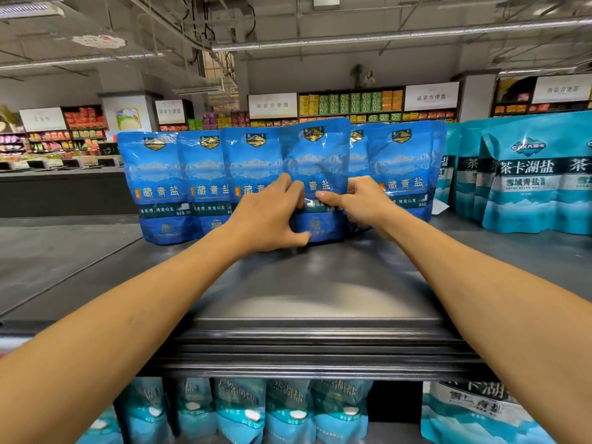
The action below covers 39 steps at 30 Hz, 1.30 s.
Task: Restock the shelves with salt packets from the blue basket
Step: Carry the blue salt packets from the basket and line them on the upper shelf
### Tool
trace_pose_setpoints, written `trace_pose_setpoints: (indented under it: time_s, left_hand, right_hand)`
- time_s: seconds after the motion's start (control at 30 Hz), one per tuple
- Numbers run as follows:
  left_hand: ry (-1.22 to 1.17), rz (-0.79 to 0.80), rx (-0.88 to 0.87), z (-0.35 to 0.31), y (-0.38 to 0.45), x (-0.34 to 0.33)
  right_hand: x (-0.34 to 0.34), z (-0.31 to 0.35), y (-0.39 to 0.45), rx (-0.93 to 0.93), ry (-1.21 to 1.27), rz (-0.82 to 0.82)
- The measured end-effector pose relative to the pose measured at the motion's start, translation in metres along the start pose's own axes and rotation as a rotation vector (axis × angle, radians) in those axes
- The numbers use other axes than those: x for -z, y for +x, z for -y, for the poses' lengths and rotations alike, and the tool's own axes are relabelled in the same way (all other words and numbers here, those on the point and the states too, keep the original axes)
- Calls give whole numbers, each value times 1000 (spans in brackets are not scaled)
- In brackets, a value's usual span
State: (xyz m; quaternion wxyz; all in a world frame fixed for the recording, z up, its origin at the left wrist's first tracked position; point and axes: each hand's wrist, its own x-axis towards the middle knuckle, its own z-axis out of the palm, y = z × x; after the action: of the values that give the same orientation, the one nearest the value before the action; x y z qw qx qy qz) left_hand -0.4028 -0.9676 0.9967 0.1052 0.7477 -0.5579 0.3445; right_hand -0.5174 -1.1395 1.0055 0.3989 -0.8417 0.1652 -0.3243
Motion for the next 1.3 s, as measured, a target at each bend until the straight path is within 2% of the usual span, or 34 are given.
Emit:
trace_pose_setpoints:
  time_s: [0.1,0.2,0.4,0.57,0.67,0.8,1.1,1.3]
  left_hand:
    - [264,13,-150,-1,-2,3]
    - [290,-43,-142,-7,0,2]
    - [120,-103,16,-12,1,-4]
    - [-274,-136,89,-11,3,-8]
    - [-415,-138,77,-12,4,-10]
    - [-422,-115,76,-10,5,-15]
    - [-369,-184,99,-9,4,-20]
    - [-376,-67,36,0,1,-19]
  right_hand:
    - [4,1,0,6,88,-41]
    - [5,3,-1,3,171,-38]
    - [9,6,-6,-128,252,44]
    - [8,5,-3,-146,283,43]
    - [8,5,-3,-154,275,60]
    - [7,4,-2,-165,266,84]
    - [2,12,-4,-188,353,113]
    - [3,5,-6,-96,273,59]
